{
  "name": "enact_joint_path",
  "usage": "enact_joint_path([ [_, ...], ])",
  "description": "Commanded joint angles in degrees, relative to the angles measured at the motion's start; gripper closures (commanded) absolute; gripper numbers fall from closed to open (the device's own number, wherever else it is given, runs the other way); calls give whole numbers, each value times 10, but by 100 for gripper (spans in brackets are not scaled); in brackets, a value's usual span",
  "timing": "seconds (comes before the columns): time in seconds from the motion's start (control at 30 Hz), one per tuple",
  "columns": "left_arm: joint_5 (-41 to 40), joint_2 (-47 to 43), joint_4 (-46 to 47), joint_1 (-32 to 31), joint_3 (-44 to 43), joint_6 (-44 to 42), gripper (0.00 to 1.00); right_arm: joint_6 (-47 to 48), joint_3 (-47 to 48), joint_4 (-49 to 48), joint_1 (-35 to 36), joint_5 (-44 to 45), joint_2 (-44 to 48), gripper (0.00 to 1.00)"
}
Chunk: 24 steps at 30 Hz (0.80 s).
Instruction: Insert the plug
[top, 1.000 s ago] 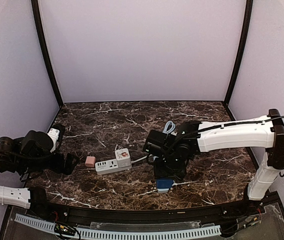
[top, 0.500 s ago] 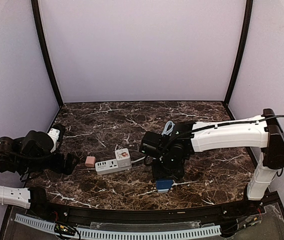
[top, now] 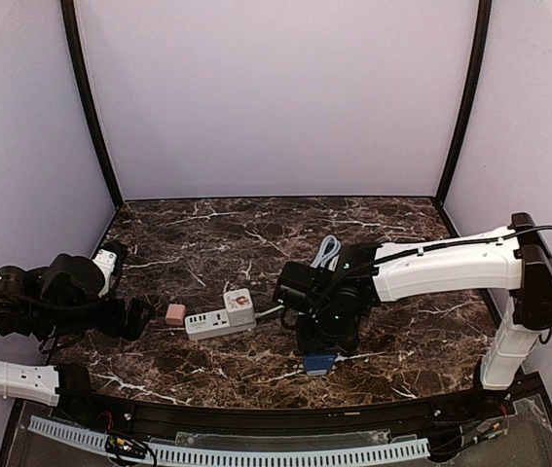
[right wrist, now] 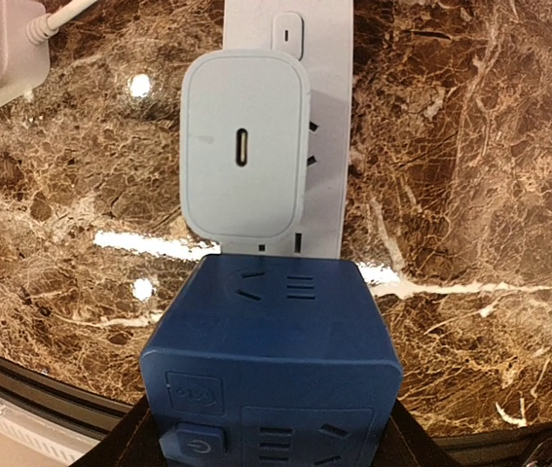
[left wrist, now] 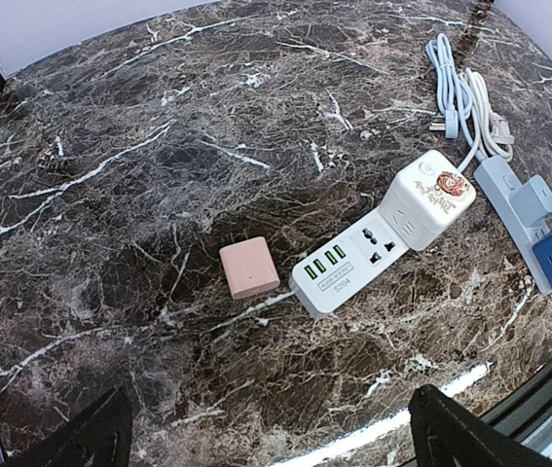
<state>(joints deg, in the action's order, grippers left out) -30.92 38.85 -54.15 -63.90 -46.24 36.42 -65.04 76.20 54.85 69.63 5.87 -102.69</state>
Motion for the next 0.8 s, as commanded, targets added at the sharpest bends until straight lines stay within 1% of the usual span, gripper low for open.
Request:
enact_joint_path([
  [0.0,-7,-6,-23,1,0,4,0,-3,-58,-34,2,-32,-85,100],
  [0.2,-10,-12,-24,2,0,6,0,-1,-52,-36,1,-36,-101,100],
  [0.4,-11,-12,-24,1,0,6,0,3,-9,47,0,-3,-136,100],
  [0.43,-12,-12,-24,2,0,6,0,6,-8,49,-1,-2,-136,100],
  [0.57,-12,-12,-25,2,0,7,0,32,-16,-7,-4,-35,-121,100],
  [0.77,-13,-12,-26,2,0,8,0,24,-18,-12,-9,-42,-116,100],
])
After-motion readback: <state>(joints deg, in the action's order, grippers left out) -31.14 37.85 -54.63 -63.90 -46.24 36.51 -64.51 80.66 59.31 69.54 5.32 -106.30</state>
